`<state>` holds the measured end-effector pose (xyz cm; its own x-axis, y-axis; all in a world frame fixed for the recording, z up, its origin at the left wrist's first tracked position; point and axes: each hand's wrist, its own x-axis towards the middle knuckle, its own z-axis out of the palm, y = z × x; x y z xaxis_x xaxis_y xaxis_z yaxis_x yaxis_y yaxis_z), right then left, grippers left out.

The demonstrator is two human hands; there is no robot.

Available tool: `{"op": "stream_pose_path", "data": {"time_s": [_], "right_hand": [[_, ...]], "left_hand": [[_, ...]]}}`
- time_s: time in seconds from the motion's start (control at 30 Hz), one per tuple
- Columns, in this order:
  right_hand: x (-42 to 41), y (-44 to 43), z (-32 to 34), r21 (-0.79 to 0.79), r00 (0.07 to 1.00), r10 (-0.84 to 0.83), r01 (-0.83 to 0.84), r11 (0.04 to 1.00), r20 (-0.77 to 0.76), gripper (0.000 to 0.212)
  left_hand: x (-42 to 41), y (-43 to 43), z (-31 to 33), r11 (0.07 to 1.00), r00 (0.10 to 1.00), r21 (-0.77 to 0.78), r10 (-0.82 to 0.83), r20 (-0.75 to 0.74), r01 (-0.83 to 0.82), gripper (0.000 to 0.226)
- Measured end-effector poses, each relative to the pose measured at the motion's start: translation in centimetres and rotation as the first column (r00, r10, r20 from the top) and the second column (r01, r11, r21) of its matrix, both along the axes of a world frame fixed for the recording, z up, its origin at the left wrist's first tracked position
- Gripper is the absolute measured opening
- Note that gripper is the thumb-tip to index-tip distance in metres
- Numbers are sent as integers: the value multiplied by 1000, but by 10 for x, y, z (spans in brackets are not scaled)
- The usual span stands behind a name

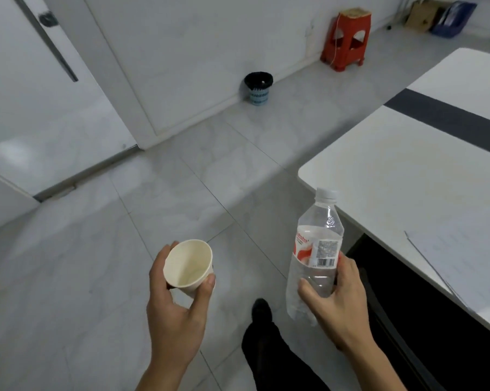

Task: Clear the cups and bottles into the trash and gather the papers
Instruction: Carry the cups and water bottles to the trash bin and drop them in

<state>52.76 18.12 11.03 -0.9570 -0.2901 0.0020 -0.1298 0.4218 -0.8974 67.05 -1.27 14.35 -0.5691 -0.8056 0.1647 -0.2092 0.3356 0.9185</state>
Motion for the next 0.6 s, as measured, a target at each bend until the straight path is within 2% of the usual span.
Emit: {"op": "stream_pose_path", "data": {"time_s": [0.33,0.6], "right_hand": [[-229,-192,38,45,994,102,-100,994,-26,55],[-403,-346,13,108,993,113,-110,988,-28,61]], "left_hand": [[-215,-188,40,1000,1000,-30,-4,-21,3,74],[-398,-348,4,1000,999,9,18,-36,-17,76]]}}
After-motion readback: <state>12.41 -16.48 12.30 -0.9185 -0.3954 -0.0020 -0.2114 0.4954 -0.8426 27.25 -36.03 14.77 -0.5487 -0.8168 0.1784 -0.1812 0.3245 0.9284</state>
